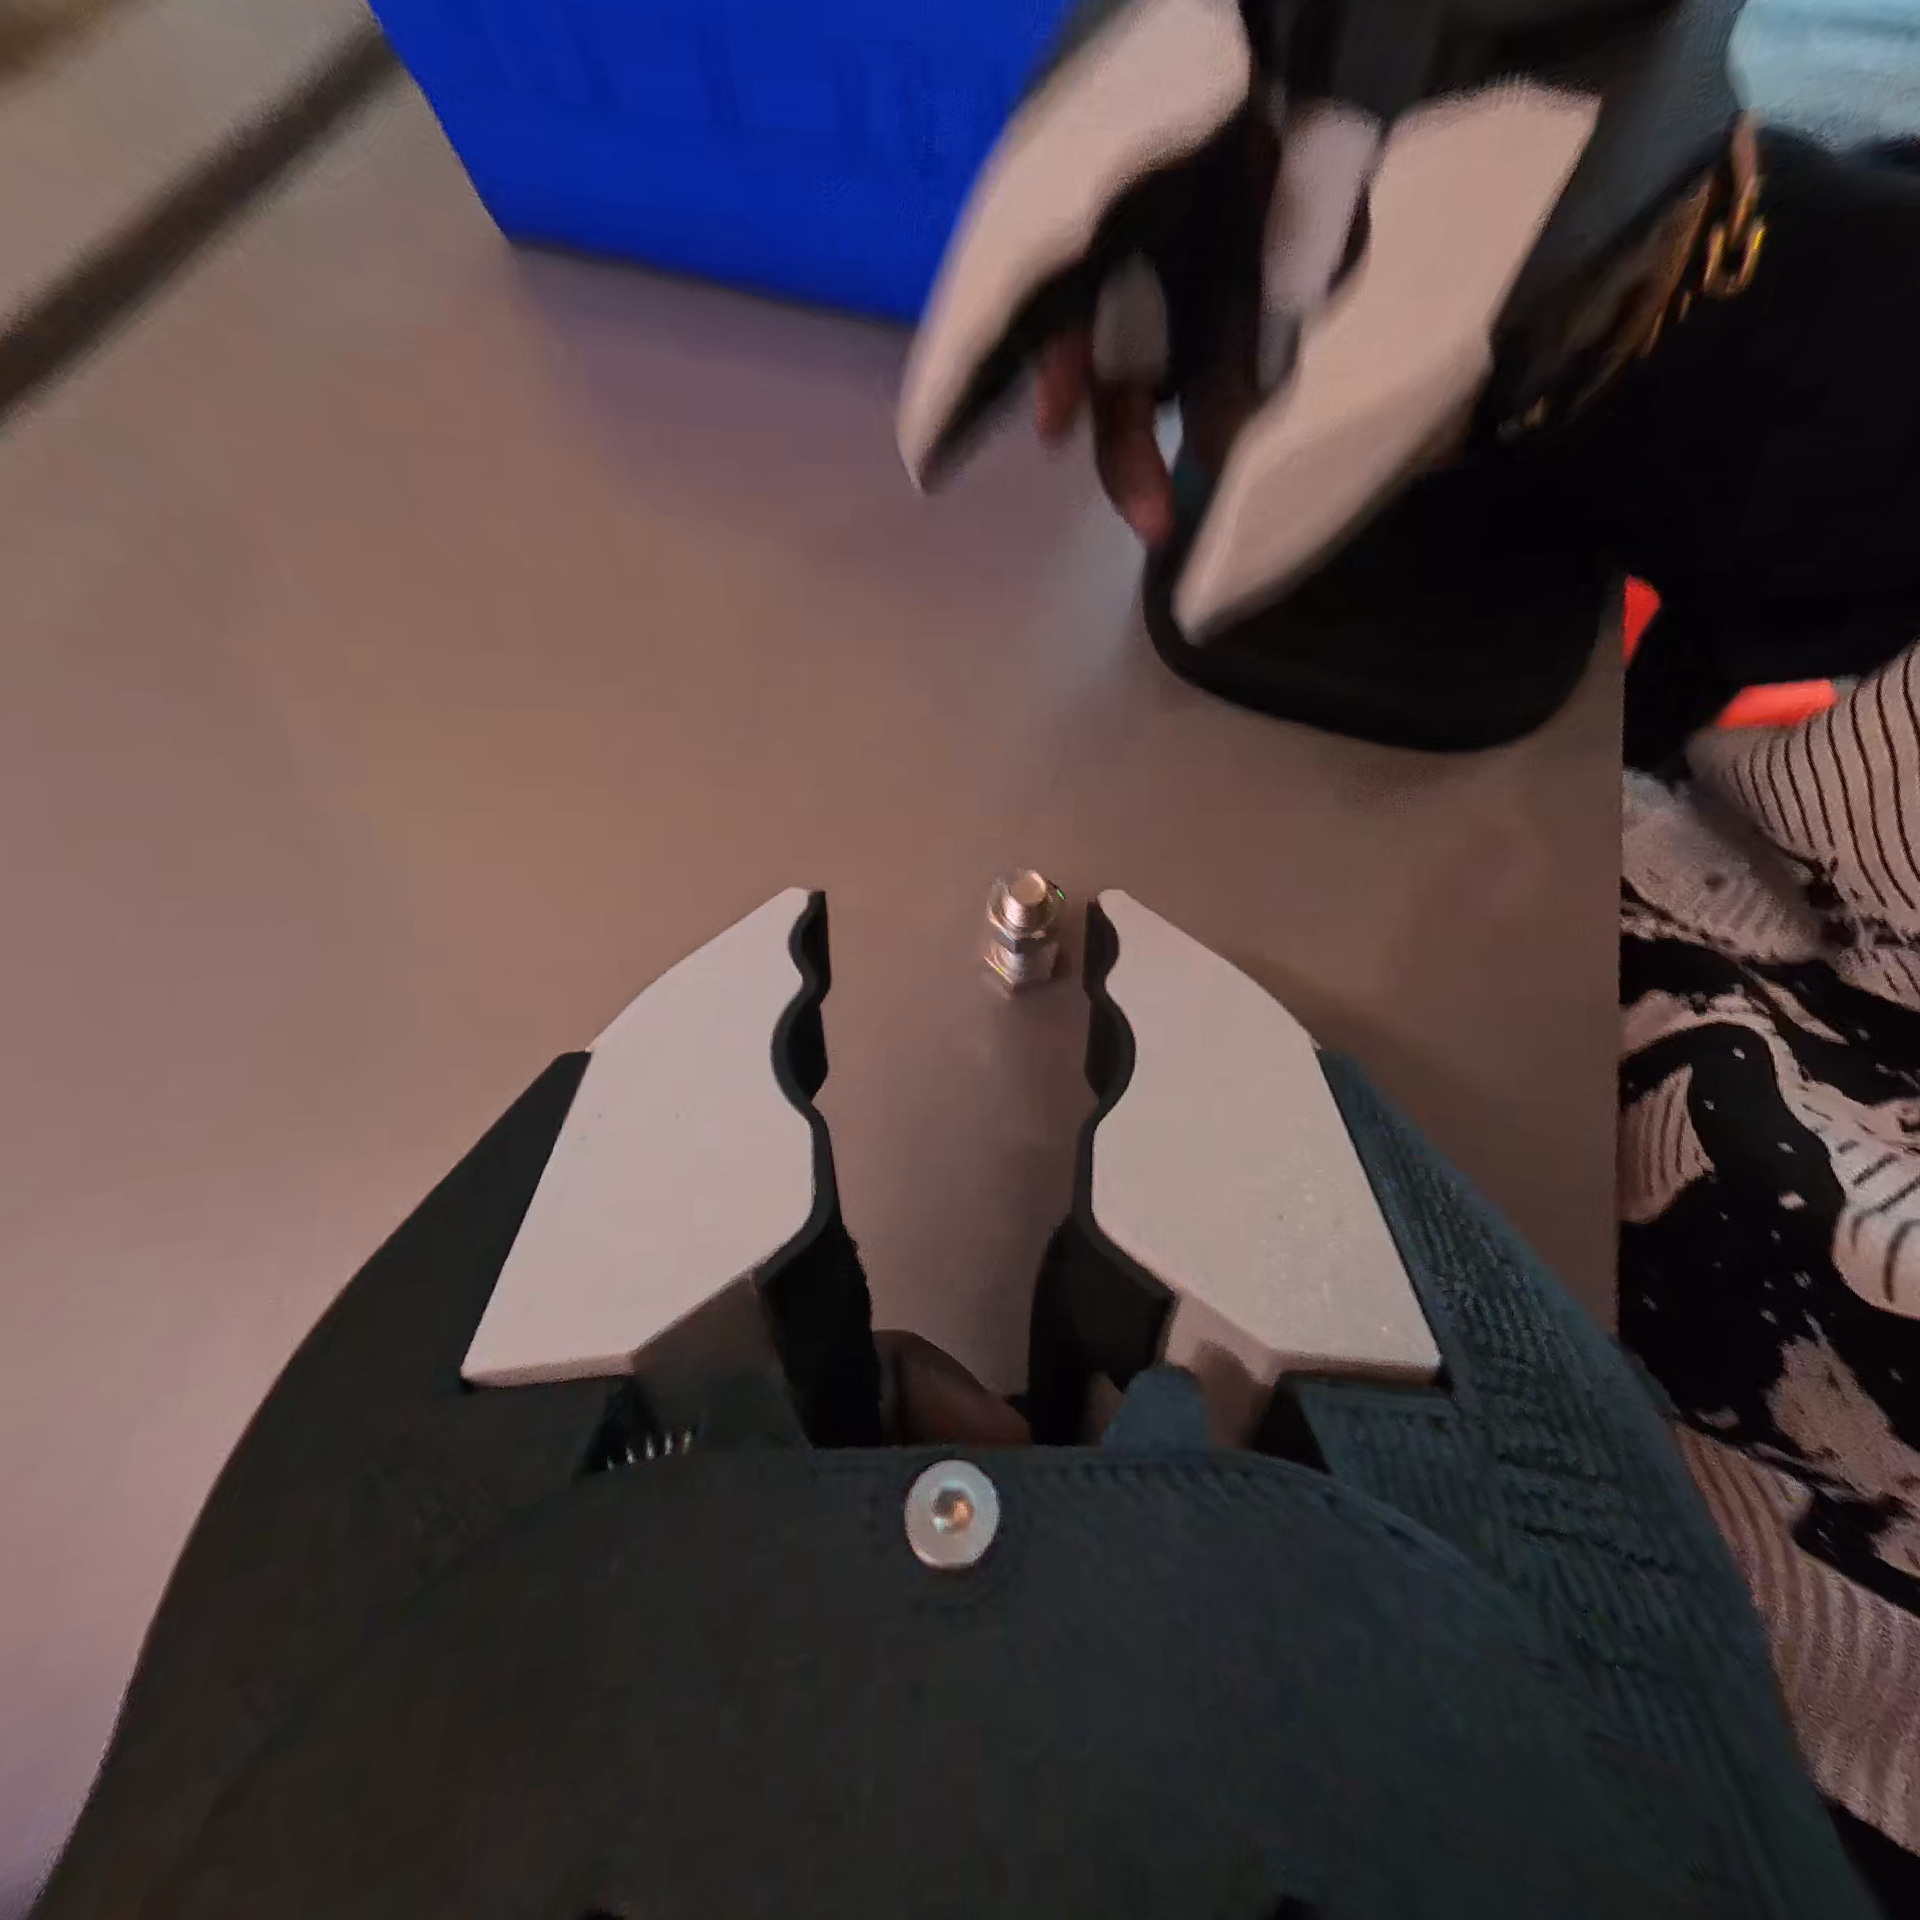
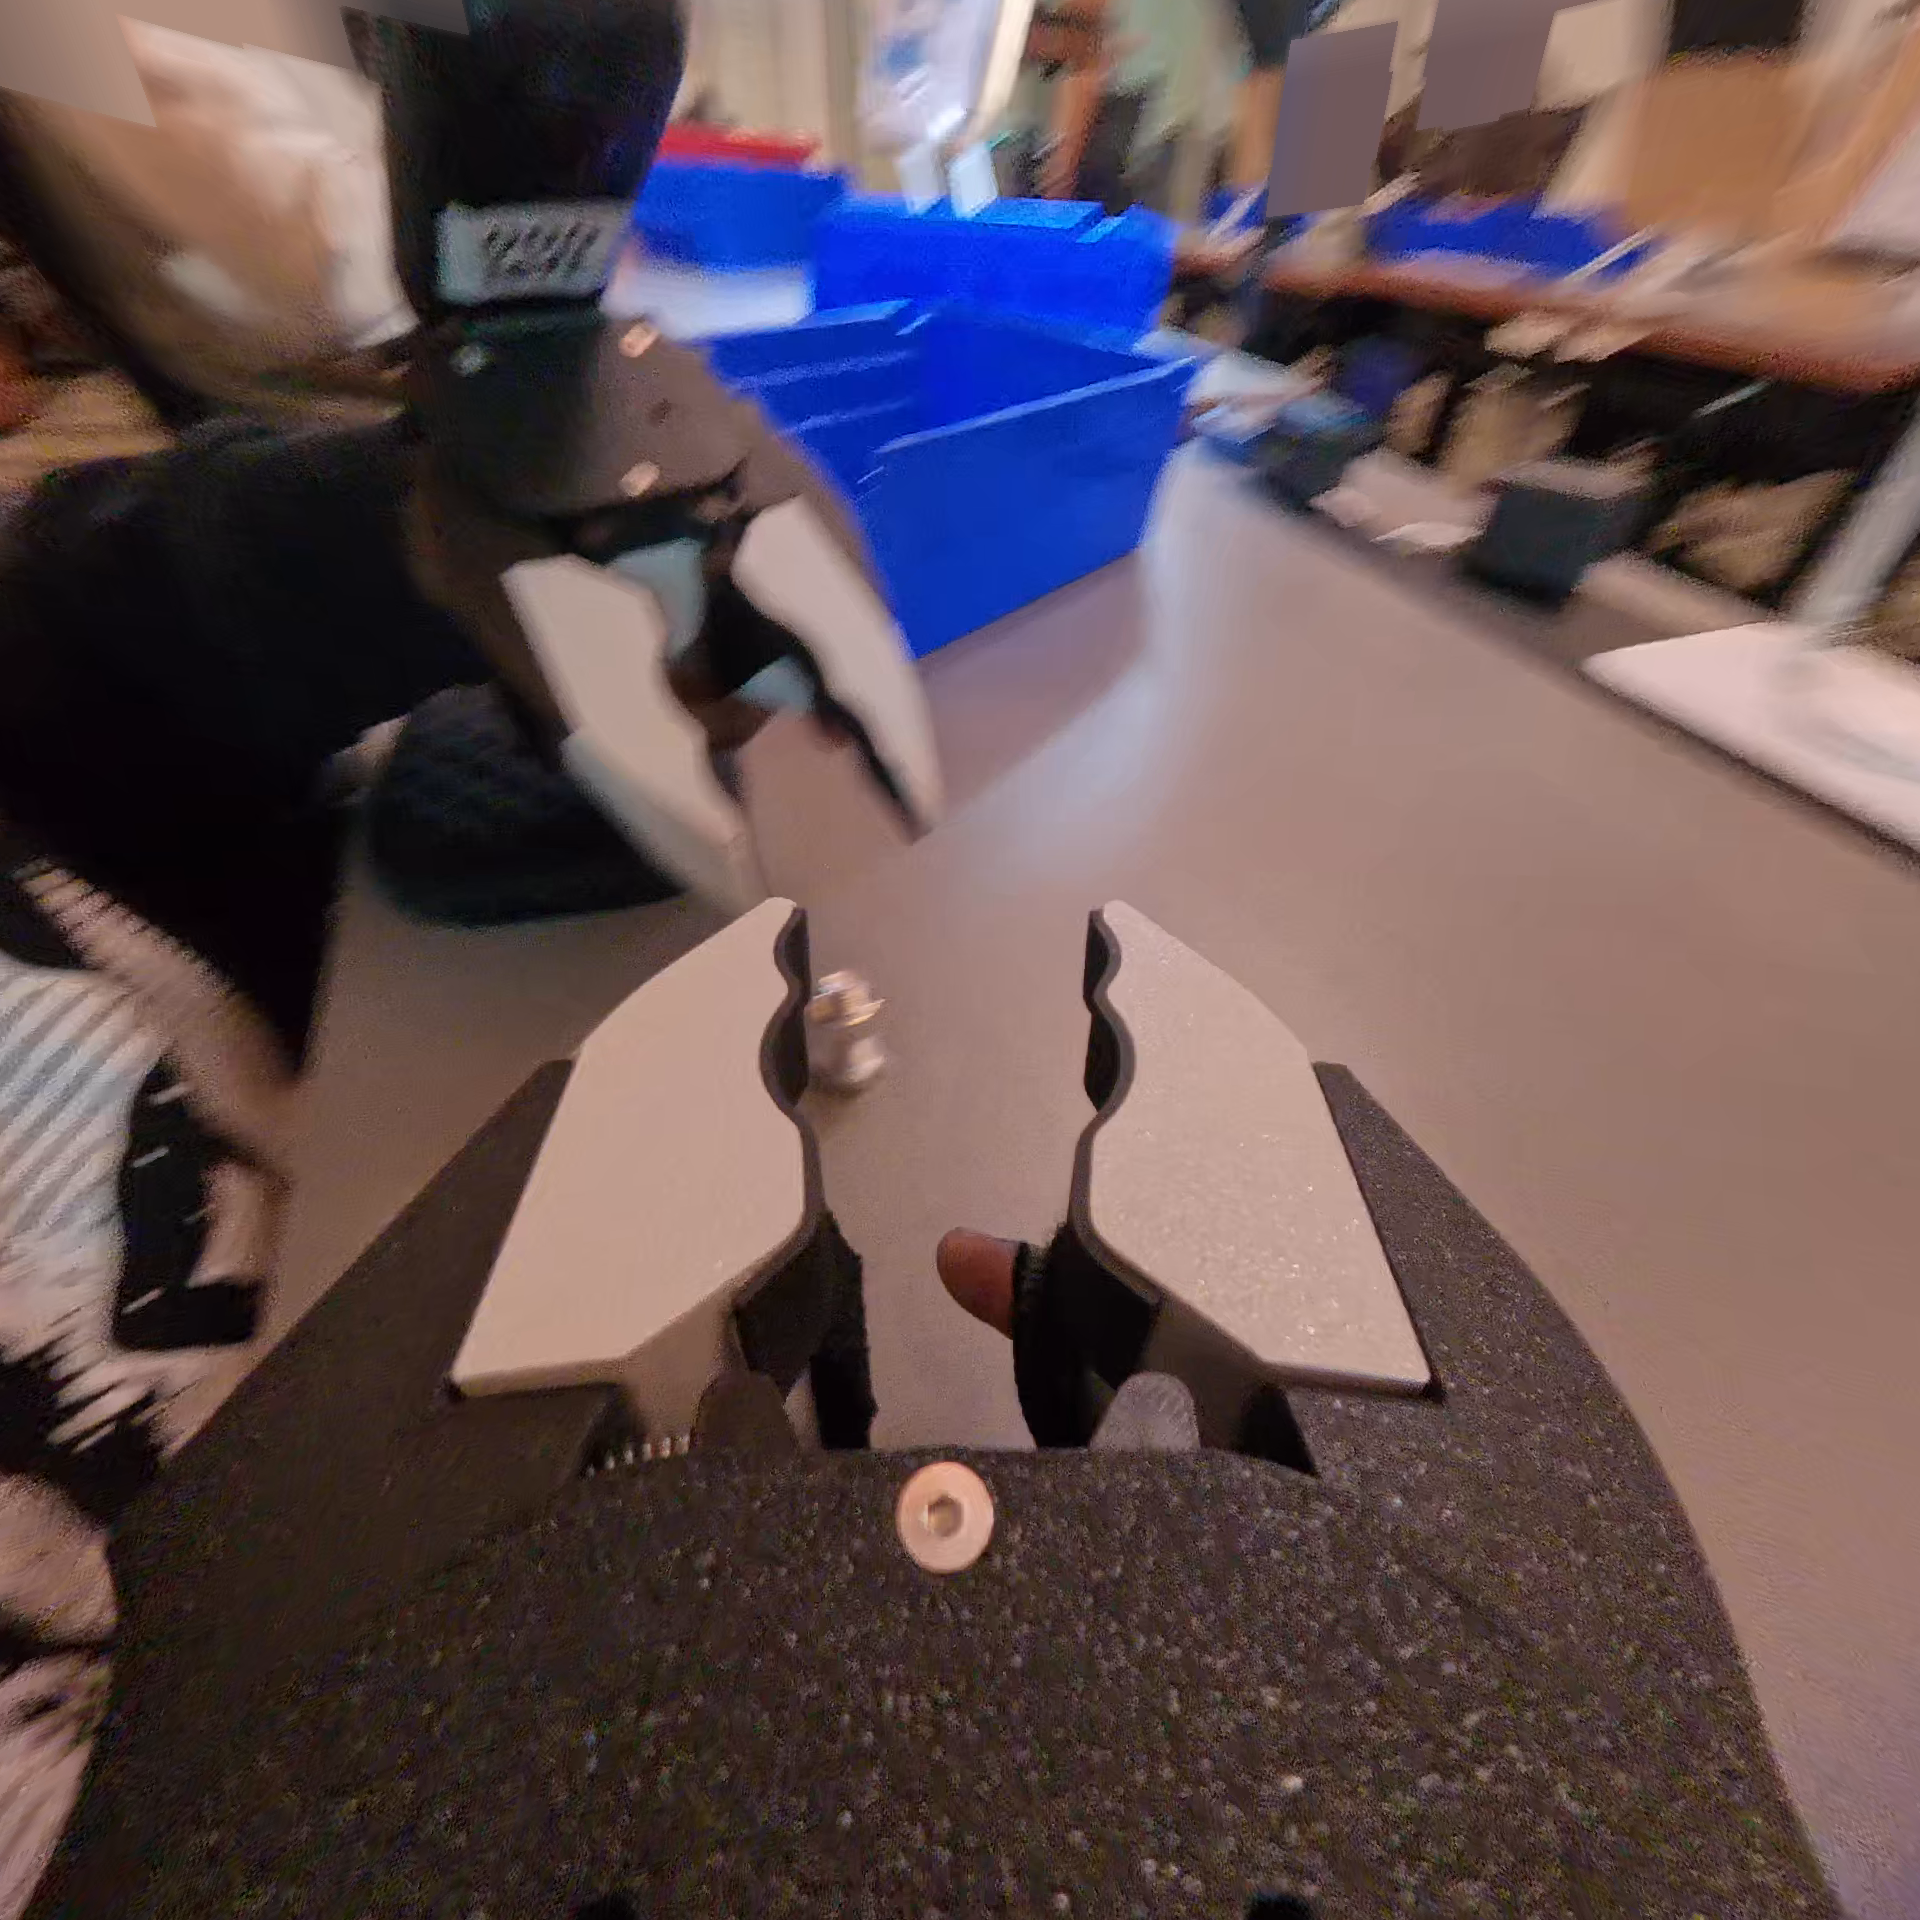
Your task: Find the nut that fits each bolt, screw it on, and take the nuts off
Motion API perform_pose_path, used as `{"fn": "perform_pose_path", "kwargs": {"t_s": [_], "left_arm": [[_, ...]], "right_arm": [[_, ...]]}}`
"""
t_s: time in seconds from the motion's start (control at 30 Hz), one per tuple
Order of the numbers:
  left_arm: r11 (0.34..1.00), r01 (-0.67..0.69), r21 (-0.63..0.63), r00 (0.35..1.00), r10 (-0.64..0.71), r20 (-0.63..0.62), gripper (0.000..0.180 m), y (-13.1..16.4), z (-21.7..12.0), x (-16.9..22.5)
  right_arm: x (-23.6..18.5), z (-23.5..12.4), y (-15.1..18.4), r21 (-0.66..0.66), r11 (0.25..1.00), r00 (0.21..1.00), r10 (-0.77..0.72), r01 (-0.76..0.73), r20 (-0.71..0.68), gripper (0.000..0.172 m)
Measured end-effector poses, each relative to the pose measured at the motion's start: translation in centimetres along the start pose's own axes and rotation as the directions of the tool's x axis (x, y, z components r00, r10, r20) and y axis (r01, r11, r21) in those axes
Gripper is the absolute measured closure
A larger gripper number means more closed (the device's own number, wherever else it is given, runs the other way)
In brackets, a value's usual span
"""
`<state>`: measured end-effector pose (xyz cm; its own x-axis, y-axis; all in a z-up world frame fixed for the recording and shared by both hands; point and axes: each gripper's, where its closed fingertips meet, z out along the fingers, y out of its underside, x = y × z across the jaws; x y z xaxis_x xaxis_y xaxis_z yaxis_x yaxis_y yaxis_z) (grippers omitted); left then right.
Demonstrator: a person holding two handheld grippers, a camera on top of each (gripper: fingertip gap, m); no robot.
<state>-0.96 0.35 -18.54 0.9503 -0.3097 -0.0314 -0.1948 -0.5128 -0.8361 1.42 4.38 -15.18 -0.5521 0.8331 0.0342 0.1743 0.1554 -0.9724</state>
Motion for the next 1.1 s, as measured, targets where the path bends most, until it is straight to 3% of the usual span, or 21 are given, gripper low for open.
{"fn": "perform_pose_path", "kwargs": {"t_s": [0.17, 0.33, 0.7, 0.87, 1.1], "left_arm": [[0.927, -0.005, 0.375, 0.998, -0.016, 0.054, 0.131, -2.9, -3.1, -0.8], [0.840, 0.040, 0.541, 0.998, -0.054, 0.011, 0.131, -3.7, -5.4, -0.9], [0.859, 0.041, 0.511, 0.999, -0.038, -0.017, 0.131, -3.3, -4.9, -0.5], [0.910, -0.008, 0.414, 0.998, -0.018, 0.060, 0.124, -3.4, -3.1, 0.2], [0.889, 0.070, 0.452, 0.997, -0.054, -0.050, 0.128, -5.3, -0.8, 2.5]], "right_arm": [[-2.7, 2.5, 3.1, -0.251, 0.965, 0.985, -0.041, 0.083, 0.168, 0.127], [-2.9, 4.1, 4.4, -0.346, 0.934, 0.976, -0.011, 0.088, 0.218, 0.137], [-2.5, 4.6, 5.1, -0.402, 0.911, 0.976, 0.002, 0.088, 0.217, 0.153], [-1.8, 3.2, 0.9, -0.292, 0.955, 0.982, 0.008, 0.048, 0.189, 0.154], [-3.1, 0.8, -5.3, -0.181, 0.981, 0.961, -0.019, 0.071, 0.276, 0.154]]}}
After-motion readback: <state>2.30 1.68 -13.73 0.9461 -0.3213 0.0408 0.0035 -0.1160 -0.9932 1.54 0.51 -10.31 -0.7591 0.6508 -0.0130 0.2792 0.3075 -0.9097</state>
